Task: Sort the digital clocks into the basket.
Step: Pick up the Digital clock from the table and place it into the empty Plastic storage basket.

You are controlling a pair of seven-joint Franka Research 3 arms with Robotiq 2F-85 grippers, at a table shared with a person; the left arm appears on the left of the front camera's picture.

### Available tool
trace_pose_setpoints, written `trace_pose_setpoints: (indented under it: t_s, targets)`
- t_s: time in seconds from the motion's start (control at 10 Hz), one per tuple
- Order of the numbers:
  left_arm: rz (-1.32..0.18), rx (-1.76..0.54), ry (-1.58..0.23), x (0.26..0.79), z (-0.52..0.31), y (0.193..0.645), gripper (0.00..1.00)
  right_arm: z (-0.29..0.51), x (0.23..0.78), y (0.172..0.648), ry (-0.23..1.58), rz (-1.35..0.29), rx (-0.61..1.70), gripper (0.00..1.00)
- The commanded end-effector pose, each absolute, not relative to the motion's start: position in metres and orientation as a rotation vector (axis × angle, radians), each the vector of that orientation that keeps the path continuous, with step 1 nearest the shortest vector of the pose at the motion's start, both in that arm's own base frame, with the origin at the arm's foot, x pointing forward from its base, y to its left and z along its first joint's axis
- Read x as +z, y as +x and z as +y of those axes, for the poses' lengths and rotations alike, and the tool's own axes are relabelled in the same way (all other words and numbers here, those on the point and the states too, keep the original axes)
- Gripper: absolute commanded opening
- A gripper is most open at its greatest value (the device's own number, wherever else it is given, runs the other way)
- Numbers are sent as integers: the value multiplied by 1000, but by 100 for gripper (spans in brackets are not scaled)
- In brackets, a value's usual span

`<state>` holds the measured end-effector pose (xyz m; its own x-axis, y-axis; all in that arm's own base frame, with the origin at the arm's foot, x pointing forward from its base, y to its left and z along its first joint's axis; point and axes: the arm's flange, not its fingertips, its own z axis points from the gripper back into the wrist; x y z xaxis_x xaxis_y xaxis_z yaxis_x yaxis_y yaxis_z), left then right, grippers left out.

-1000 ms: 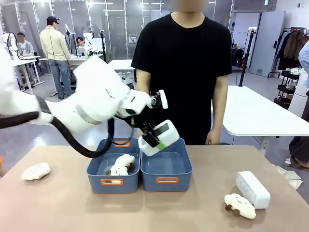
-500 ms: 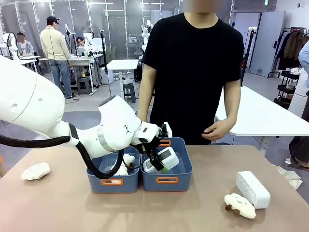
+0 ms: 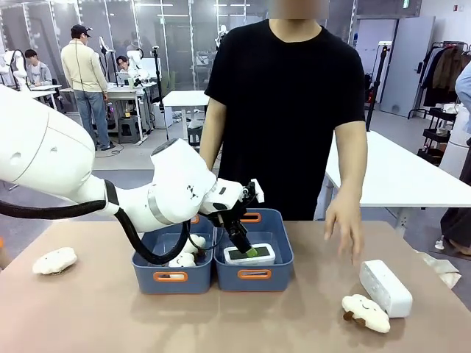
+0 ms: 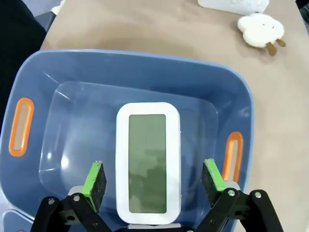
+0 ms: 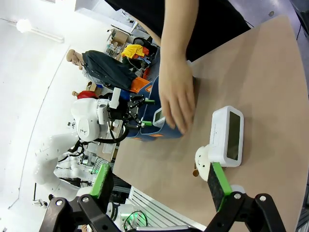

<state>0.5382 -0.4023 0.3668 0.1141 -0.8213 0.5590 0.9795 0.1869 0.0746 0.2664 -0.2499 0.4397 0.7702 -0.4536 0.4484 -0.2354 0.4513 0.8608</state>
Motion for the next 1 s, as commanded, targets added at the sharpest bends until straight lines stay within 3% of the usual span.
trace_pose_setpoints:
  t_s: [0.0, 0.1, 0.4, 0.7, 0.9]
  targets:
    - [-540, -1363, -382, 386, -389, 532, 100, -250, 441, 265, 1125, -723, -142, 100]
    - [-556, -1328, -368, 412, -372, 528, 100, -250, 441, 265, 1125, -723, -142, 100]
    - [-519, -964, -570, 486, -244, 504, 100, -250, 441, 265, 1125, -723, -142, 100]
    - [-446, -778, -728, 515, -126, 477, 100, -250, 441, 265, 1125, -723, -142, 100]
    - [-551, -659, -936, 526, -31, 448, 100, -250, 441, 265, 1125, -723, -142, 100]
